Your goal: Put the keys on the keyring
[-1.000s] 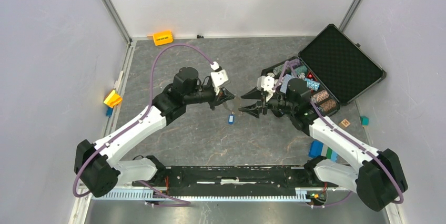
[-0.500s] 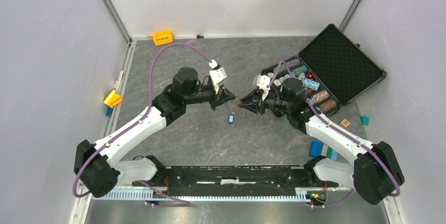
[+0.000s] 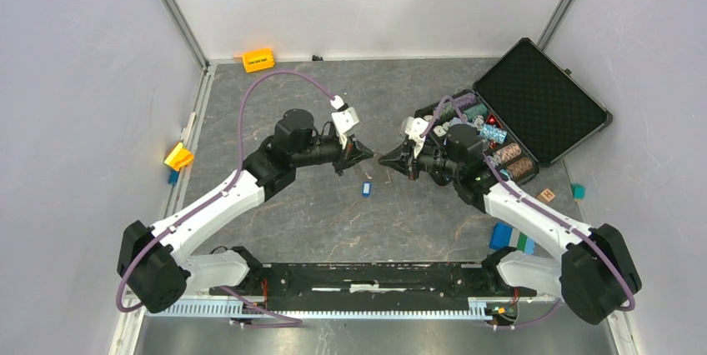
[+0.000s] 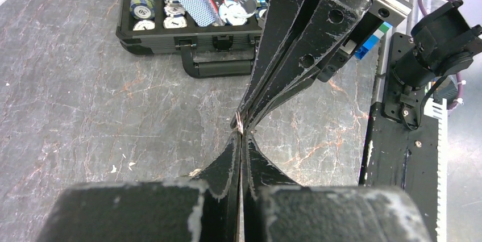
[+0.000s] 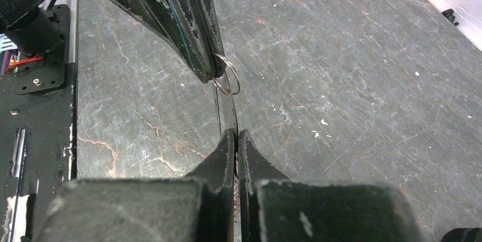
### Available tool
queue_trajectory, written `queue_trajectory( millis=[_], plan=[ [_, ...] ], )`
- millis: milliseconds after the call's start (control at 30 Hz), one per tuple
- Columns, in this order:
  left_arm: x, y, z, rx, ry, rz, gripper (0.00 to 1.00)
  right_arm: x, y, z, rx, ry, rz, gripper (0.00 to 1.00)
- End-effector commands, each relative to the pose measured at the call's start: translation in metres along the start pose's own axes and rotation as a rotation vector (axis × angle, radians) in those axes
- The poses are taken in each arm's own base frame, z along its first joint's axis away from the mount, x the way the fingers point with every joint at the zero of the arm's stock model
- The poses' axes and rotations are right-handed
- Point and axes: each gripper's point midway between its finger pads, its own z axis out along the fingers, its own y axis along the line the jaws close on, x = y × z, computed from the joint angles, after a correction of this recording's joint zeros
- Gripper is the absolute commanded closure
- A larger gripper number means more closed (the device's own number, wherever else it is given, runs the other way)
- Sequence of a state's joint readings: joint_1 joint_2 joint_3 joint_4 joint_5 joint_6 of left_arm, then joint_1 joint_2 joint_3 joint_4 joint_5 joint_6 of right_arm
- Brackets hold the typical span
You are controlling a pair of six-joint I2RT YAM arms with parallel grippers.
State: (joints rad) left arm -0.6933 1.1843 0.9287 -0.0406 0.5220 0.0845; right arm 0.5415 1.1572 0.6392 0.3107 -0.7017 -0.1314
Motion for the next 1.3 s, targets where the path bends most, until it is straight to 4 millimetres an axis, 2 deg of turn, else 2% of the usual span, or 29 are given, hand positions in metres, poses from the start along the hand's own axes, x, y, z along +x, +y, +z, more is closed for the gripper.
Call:
queue_trajectory(
  millis=[0,233,433,833,1000,1267],
  plan=[
    [-0.009,0.005,-0.002,-0.031,-0.034,0.013,0.98,-0.028,-0.01,-0.004,0.049,-0.054,-0.078,1.0],
    [0.0,0.011,0.0,-0.058,0.002,0.008,0.98,-0.032,-0.013,-0.008,0.069,-0.043,-0.157,1.0],
    [0.003,0.015,0.005,-0.071,0.076,-0.07,0.98,-0.035,-0.014,-0.008,0.091,0.004,-0.271,1.0],
    [0.013,0.012,0.013,-0.048,0.156,-0.186,0.98,-0.04,-0.012,-0.01,0.122,0.047,-0.388,1.0],
    [0.011,0.026,0.01,-0.125,0.193,-0.18,0.98,-0.042,-0.013,-0.012,0.137,0.053,-0.4,1.0],
    [0.011,0.039,0.018,-0.191,0.236,-0.222,0.98,-0.04,-0.013,-0.007,0.145,0.069,-0.376,1.0]
  ],
)
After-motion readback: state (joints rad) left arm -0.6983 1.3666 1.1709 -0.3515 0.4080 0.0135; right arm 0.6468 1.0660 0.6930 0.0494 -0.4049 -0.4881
